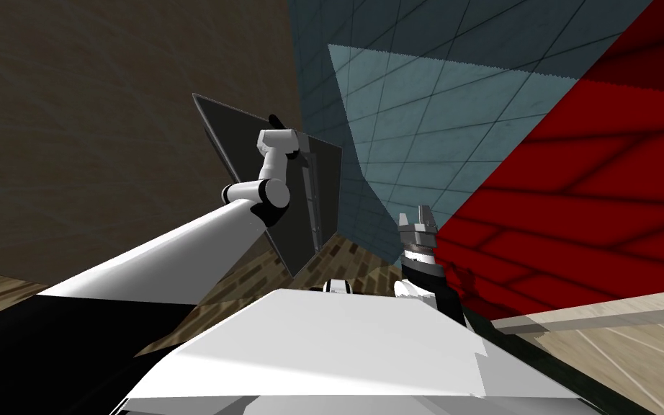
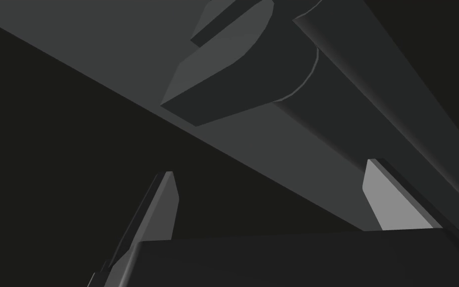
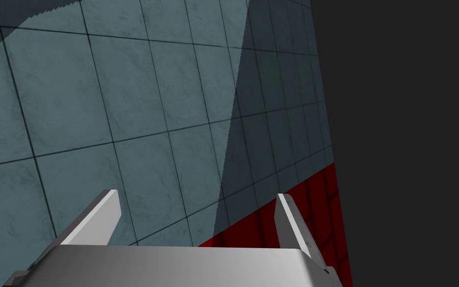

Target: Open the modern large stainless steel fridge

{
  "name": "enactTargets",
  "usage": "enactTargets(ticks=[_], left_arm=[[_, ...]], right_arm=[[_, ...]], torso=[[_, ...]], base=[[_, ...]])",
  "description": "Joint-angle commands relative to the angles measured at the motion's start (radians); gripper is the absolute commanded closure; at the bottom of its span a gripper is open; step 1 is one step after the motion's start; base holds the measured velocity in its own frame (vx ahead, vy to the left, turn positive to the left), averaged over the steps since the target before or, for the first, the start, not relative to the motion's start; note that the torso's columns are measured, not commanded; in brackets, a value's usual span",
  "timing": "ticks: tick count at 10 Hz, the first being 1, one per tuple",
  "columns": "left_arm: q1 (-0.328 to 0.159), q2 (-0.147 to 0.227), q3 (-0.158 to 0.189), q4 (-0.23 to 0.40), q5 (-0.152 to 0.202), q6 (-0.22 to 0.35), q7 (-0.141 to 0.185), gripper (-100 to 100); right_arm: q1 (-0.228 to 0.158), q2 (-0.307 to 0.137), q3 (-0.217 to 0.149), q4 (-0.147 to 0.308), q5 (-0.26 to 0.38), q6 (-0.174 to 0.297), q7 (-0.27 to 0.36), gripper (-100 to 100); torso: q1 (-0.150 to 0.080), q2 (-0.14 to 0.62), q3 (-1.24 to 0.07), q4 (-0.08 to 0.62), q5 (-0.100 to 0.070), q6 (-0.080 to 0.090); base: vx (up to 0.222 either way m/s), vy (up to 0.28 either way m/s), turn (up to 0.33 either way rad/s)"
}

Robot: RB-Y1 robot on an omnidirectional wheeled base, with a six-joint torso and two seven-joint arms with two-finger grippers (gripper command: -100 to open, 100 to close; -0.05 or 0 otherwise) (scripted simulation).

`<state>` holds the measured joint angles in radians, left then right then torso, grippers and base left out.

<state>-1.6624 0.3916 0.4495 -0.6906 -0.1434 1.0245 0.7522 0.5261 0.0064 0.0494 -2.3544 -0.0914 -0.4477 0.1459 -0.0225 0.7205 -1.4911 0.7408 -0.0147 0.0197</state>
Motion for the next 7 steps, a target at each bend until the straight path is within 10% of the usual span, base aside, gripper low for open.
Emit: enactTargets(ticks=[1,7], left_arm=[[-0.035,0.002,-0.001,0.019,0.003,-0.038,0.006,-100],[-0.061,0.013,0.001,0.037,0.001,-0.012,0.011,-100]], right_arm=[[0.0,0.0,0.0,0.0,0.0,0.0,0.0,0],[0.0,0.0,0.0,0.0,0.0,0.0,0.0,0]], torso=[[0.0,0.0,0.001,0.0,0.0,0.0],[-0.001,0.002,0.002,0.001,-0.001,0.0]], base=[[0.005,-0.001,0.022],[0.002,0.001,-0.007]])
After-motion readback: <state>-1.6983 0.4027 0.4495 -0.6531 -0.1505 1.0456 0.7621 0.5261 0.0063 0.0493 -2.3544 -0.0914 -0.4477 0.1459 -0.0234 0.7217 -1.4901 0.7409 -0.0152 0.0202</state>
